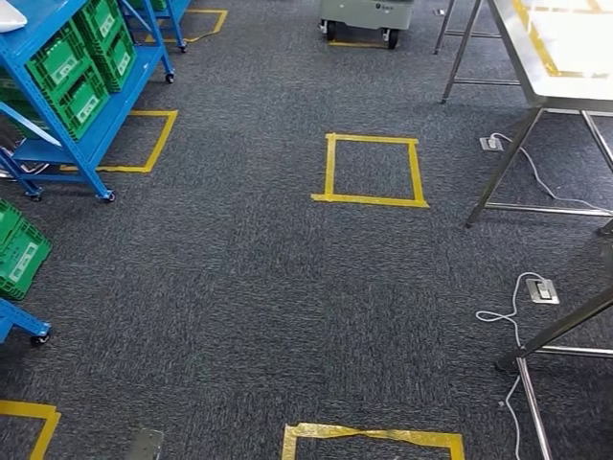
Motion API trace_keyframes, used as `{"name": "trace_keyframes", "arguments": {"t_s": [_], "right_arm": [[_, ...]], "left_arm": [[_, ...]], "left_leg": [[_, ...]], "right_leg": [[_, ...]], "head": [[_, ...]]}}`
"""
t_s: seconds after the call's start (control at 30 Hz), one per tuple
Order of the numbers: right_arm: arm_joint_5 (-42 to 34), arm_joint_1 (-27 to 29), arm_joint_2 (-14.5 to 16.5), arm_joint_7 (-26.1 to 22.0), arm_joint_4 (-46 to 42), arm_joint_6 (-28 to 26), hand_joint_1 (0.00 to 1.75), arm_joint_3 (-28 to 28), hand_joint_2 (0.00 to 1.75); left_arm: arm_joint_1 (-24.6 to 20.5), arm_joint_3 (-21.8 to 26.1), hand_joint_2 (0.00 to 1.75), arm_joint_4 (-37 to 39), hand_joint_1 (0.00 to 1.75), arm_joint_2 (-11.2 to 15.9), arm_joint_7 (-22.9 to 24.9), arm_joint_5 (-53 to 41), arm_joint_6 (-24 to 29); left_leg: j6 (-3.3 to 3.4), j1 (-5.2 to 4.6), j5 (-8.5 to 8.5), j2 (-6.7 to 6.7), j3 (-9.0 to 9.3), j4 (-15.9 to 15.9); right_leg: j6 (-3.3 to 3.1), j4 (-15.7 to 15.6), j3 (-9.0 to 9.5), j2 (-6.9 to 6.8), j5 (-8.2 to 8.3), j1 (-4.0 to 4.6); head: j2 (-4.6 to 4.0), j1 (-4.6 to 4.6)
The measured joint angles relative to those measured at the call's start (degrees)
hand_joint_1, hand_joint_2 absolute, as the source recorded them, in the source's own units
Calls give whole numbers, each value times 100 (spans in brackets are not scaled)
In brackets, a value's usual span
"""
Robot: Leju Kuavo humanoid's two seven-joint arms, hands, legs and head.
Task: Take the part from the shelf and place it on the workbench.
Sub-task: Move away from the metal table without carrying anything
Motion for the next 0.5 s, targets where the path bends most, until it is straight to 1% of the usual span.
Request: {"name": "trace_keyframes", "arguments": {"t_s": [0.03, 0.07, 0.1, 0.13, 0.17, 0.2, 0.23, 0.27, 0.3, 0.33, 0.37, 0.4, 0.43, 0.47, 0.5], "right_arm": [[3, -4, 1, -1, 0, 0, 0, 0, 0], [7, -4, 2, -2, 0, 1, 0, 0, 0], [9, 0, 3, -3, 0, 1, 0, 1, 0], [10, 9, 3, -4, 0, 1, 0, 1, 0], [10, 18, 2, -4, 0, 1, 0, 0, 0], [11, 24, 1, -4, 0, 1, 0, 0, 0], [16, 24, -1, -3, 0, 1, 0, -1, 0], [24, 19, -1, -3, 0, 2, 0, 0, 0], [38, 13, -1, -2, 0, 5, 0, 0, 0], [54, 9, -2, -2, 0, 8, 0, 1, 0], [70, 5, -5, -1, 0, 13, 0, 1, 0], [85, 0, -9, 0, 0, 19, 0, 1, 0], [96, -8, -13, 1, 0, 25, 0, 2, 0], [103, -18, -16, 1, 0, 31, 0, 2, 0], [108, -30, -16, 2, 0, 37, 0, 3, 0]], "left_arm": [[8, -1, 0, 1, 0, 0, 0, 1, -1], [7, -1, 0, 1, 0, 0, 0, 2, 0], [-3, -2, 0, 2, 0, 1, 0, 4, 1], [-17, -2, 0, 2, 0, -1, 0, 5, 2], [-30, -2, 0, 2, 0, -1, 0, 6, 2], [-32, -2, 0, 3, 0, 1, 1, 6, 2], [-23, -2, 0, 3, 0, 4, 5, 4, 1], [-10, -2, 0, 4, 0, 8, 12, -1, -4], [1, -2, 0, 4, 0, 15, 21, -5, -16], [4, -2, 0, 4, 0, 20, 34, -9, -31], [-6, -2, 0, 4, 0, 19, 52, -11, -48], [-18, -2, 0, 4, 0, 17, 73, -9, -61], [-24, -2, 0, 4, 0, 16, 93, -7, -67], [-21, -2, 0, 4, 0, 15, 111, -5, -71], [-11, -2, 0, 5, 0, 19, 121, -4, -71]], "left_leg": [[-25, 1, -28, 58, -34, 34], [-51, -2, -119, 179, -103, 148], [-79, -2, -279, 339, -224, 386], [-117, 6, -481, 505, -399, 731], [-158, 21, -670, 587, -599, 1130], [-195, 42, -789, 623, -763, 1462], [-228, 65, -803, 640, -846, 1631], [-258, 89, -702, 657, -813, 1574], [-287, 112, -513, 703, -661, 1292], [-322, 133, -302, 819, -432, 878], [-343, 139, -147, 953, -218, 478], [-321, 136, -57, 1045, -69, 193], [-275, 125, -35, 1099, 3, 47], [-205, 103, -48, 1068, 1, 19], [-126, 91, -38, 1000, -8, 19]], "right_leg": [[-17, -44, 6, -70, 31, -8], [-33, -91, 17, -148, 60, -20], [-44, -133, 25, -237, 83, -32], [-52, -149, 24, -328, 90, -31], [-54, -151, 16, -423, 91, -31], [-54, -151, 8, -516, 90, -33], [-50, -150, 2, -599, 88, -36], [-41, -147, -1, -678, 85, -44], [-22, -138, 0, -750, 77, -57], [9, -119, 1, -818, 63, -71], [51, -81, -12, -879, 38, -69], [92, -46, -23, -928, 10, -65], [129, -24, -27, -972, -14, -59], [163, -18, -15, -1018, -26, -54], [192, -30, 13, -1064, -27, -69]], "head": [[0, -6], [0, -14], [0, -24], [0, -31], [0, -36], [0, -36], [0, -36], [0, -36], [0, -36], [0, -37], [0, -44], [0, -34], [0, -23], [0, -9], [0, 6]]}}
